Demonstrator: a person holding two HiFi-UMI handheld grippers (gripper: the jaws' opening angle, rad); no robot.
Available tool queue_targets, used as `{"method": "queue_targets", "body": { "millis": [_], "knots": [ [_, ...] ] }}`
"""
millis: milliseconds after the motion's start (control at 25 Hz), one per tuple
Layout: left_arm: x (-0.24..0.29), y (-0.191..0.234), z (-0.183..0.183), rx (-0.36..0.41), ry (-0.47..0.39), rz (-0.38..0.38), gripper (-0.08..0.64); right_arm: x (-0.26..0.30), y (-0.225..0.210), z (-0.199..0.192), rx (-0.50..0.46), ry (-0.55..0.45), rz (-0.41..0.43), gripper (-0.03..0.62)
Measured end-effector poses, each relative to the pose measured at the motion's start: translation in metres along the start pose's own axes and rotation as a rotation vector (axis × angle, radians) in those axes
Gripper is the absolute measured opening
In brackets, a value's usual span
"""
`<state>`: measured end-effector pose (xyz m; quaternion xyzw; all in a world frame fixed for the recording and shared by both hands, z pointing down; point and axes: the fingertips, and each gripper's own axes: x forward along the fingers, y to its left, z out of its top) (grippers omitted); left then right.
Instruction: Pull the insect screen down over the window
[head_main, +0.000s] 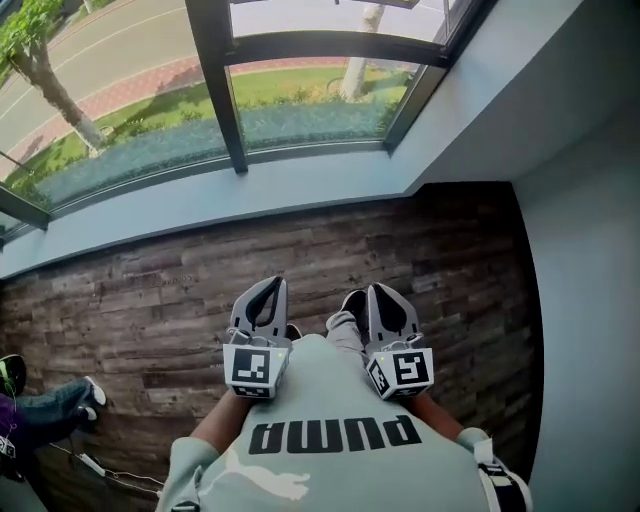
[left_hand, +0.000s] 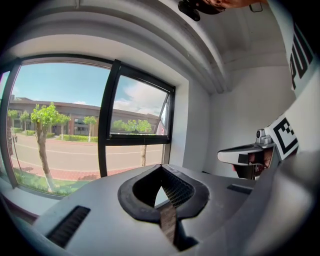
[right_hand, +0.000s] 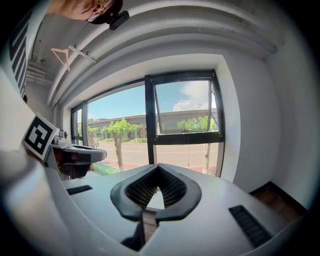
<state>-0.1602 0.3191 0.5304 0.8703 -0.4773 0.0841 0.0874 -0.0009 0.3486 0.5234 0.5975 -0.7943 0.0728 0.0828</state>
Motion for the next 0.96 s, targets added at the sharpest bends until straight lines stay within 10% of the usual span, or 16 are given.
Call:
{"method": "queue_targets", "body": {
  "millis": [960],
  "knots": [
    [-0.032,0.025,-0.007,-0.043,-0.031,0.02,0.012,-0.002,0.048,0.007,-0.091,0.006,0.009,0.005]
  ]
}}
